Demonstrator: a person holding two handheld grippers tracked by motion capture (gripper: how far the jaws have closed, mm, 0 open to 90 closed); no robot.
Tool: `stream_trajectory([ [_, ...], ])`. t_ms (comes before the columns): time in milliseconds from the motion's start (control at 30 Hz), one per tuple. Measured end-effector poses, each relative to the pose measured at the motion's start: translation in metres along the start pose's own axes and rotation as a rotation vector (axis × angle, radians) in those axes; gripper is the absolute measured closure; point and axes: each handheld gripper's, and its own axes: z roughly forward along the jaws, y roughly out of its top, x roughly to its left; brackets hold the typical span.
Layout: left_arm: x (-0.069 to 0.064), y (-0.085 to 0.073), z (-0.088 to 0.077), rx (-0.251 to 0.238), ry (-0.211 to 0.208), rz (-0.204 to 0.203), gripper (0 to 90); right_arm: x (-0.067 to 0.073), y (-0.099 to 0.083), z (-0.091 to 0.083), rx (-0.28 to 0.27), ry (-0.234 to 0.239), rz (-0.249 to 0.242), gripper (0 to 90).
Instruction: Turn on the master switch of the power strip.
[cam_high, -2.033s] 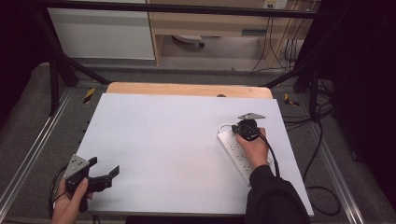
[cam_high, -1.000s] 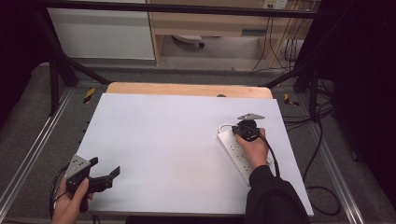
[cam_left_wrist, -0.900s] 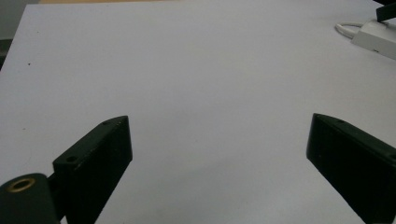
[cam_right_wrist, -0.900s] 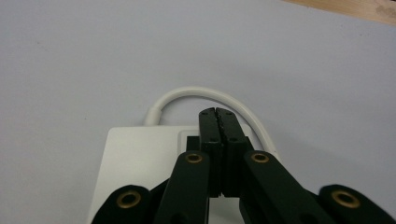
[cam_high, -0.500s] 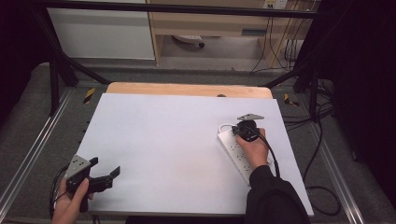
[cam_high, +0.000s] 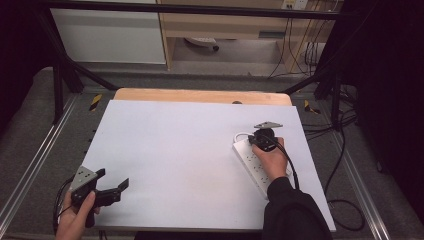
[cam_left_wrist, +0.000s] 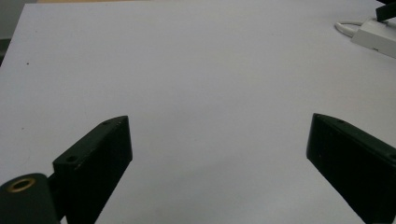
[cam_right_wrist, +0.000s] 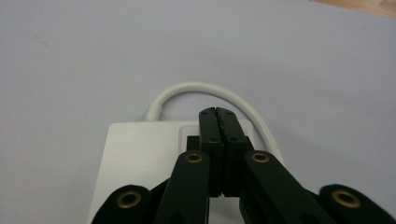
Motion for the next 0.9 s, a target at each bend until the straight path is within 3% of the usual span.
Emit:
stream_trajectory([
  [900,-0.0001,-0.0002,0.0002,0.004,0.001,0.002,6.9,-0.0006,0.0022,0.0009,0.024,0.003,0.005,90.0],
])
